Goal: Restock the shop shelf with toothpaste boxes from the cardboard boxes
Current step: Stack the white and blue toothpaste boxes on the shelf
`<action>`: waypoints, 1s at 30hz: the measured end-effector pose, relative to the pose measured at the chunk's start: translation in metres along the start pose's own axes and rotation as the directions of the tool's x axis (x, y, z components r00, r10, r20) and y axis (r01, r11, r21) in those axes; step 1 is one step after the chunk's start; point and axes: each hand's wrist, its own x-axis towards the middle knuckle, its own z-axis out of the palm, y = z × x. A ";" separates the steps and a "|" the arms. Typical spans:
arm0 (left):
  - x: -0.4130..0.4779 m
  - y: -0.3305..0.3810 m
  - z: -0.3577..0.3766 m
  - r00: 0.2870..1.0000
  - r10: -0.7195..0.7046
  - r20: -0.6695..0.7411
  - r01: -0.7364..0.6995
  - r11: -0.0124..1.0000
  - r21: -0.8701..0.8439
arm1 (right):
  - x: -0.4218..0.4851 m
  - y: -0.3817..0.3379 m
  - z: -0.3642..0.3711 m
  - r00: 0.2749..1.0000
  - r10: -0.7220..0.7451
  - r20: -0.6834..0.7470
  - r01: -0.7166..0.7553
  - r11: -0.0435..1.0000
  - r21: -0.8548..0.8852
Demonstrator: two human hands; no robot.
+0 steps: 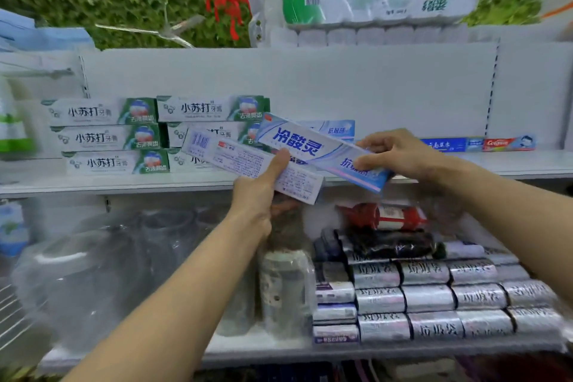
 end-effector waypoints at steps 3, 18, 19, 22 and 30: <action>0.024 0.001 0.011 1.000 -0.016 0.005 0.016 1.000 0.002 | 0.035 -0.006 -0.014 0.999 -0.019 -0.038 0.017 0.998 -0.056; 0.081 -0.006 0.032 0.997 -0.023 -0.073 0.021 1.000 -0.018 | 0.172 0.042 -0.010 0.984 -0.149 -0.096 0.094 0.897 -0.432; 0.082 -0.007 0.033 0.997 -0.023 -0.075 0.023 1.000 -0.008 | 0.176 0.046 -0.008 0.982 -0.153 -0.107 0.094 0.900 -0.426; 0.086 -0.011 0.035 0.996 -0.017 -0.087 0.018 1.000 0.013 | 0.185 0.054 -0.005 0.983 -0.150 -0.108 0.096 0.913 -0.396; 0.086 -0.017 0.037 0.991 0.006 -0.132 -0.007 1.000 -0.005 | 0.201 0.060 -0.002 0.987 -0.149 -0.061 0.110 0.902 -0.418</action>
